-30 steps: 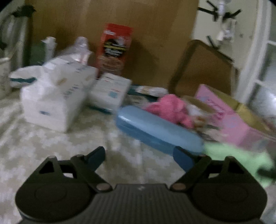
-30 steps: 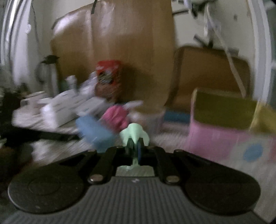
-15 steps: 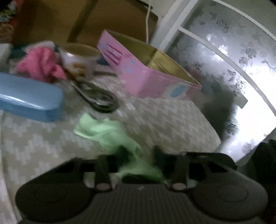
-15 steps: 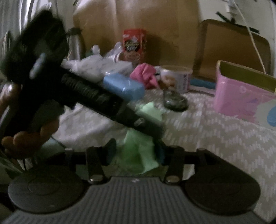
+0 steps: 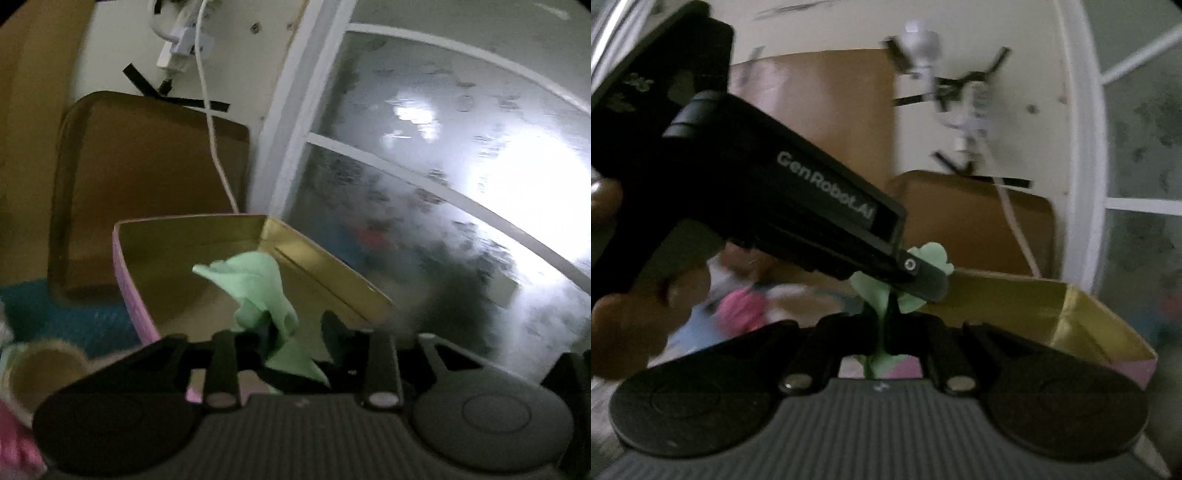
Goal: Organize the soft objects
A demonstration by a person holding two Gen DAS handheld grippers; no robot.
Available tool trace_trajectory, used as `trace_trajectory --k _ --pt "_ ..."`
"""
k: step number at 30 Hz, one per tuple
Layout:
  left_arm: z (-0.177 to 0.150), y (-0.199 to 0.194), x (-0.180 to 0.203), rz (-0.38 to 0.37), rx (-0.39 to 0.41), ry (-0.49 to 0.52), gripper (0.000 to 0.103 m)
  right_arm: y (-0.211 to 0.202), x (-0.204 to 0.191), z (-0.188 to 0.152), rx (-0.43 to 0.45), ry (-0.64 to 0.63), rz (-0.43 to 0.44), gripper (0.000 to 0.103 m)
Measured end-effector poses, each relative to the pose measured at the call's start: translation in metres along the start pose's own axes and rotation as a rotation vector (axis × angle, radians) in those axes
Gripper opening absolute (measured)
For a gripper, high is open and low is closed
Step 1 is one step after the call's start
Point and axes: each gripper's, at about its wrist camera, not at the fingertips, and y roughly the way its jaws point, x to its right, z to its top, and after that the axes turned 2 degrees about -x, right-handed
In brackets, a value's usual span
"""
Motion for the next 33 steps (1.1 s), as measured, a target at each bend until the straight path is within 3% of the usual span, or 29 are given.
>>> trace_trajectory --k 3,4,5,6,8,12,14,16,20,23,28,31,33 --pt "0.005 0.02 -0.006 0.112 -0.001 -0.027 0.038 0.039 0.025 0.001 -0.044 0.02 -0.079 0.012" --pt "0.002 0.018 -0.008 0.139 0.01 -0.042 0.039 0.051 0.032 -0.001 -0.07 0.027 -0.106 0.02" --pt "-0.003 0.01 -0.013 0.142 0.024 -0.06 0.042 0.066 0.04 -0.005 -0.114 0.04 -0.13 0.042" --pt "-0.009 -0.001 -0.018 0.129 0.038 -0.071 0.043 0.08 0.047 -0.006 -0.157 0.058 -0.153 0.051" --pt "-0.027 -0.032 -0.029 0.139 0.081 -0.062 0.047 0.083 0.06 -0.013 -0.18 0.114 -0.207 0.055" --pt "-0.072 -0.103 -0.06 0.225 0.148 -0.104 0.048 0.047 0.062 -0.013 -0.077 0.241 -0.171 0.055" --pt "-0.099 -0.133 -0.081 0.298 0.158 -0.166 0.048 0.029 0.054 -0.013 -0.007 0.291 -0.12 0.055" --pt "-0.126 -0.159 -0.1 0.373 0.149 -0.232 0.048 0.019 0.04 -0.014 0.019 0.321 -0.012 0.055" --pt "-0.17 -0.196 -0.136 0.46 0.139 -0.375 0.048 0.033 -0.017 -0.012 -0.131 0.266 0.321 0.055" --pt "-0.184 -0.209 -0.149 0.483 0.151 -0.425 0.048 0.049 -0.072 -0.011 -0.211 0.104 0.463 0.056" --pt "-0.193 -0.211 -0.162 0.44 0.165 -0.476 0.048 0.095 -0.122 -0.004 -0.287 -0.081 0.482 0.073" --pt "-0.194 -0.212 -0.165 0.435 0.178 -0.475 0.052 0.122 -0.131 -0.006 -0.35 -0.132 0.471 0.074" --pt "-0.195 -0.213 -0.169 0.416 0.186 -0.496 0.054 0.125 -0.134 -0.011 -0.401 -0.131 0.485 0.064"
